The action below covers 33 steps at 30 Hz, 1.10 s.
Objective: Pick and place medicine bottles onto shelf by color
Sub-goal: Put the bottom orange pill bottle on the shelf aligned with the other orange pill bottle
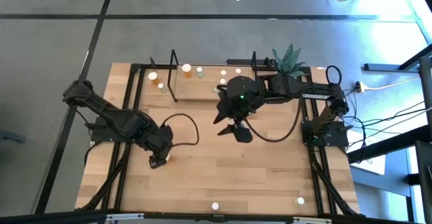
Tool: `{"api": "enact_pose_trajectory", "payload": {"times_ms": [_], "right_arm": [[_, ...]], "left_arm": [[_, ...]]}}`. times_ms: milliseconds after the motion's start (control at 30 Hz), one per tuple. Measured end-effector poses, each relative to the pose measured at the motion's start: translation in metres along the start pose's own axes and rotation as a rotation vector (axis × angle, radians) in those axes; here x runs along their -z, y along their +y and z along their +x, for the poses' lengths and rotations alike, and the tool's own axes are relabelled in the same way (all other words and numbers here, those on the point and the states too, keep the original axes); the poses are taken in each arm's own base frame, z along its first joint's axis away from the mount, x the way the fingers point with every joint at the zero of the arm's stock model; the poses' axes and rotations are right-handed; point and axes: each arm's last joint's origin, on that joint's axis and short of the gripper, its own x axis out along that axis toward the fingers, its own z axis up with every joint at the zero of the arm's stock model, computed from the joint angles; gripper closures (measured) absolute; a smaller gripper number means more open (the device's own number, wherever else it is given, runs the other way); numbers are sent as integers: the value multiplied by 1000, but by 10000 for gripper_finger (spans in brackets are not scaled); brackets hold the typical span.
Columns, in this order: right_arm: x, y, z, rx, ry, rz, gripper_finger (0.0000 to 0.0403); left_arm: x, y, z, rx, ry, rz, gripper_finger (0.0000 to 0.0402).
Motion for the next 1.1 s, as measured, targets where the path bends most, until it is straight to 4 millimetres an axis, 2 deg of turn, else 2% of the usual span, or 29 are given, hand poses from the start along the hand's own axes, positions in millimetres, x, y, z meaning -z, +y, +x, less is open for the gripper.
{"api": "enact_pose_trajectory", "payload": {"times_ms": [167,367,467,800,1100], "right_arm": [[0,0,0,-2,0,0,189],[0,0,0,-2,0,1,189],[0,0,0,-2,0,1,189],[0,0,0,-2,0,1,189],[0,0,0,-2,0,1,189]], "left_arm": [[10,-6,17,-4,-19,60,111],[28,-6,36,-123,-65,246,111],[34,-7,43,-127,-61,308,111],[34,-20,59,-4,-147,505,111],[36,-13,78,-17,-136,505,111]]}}
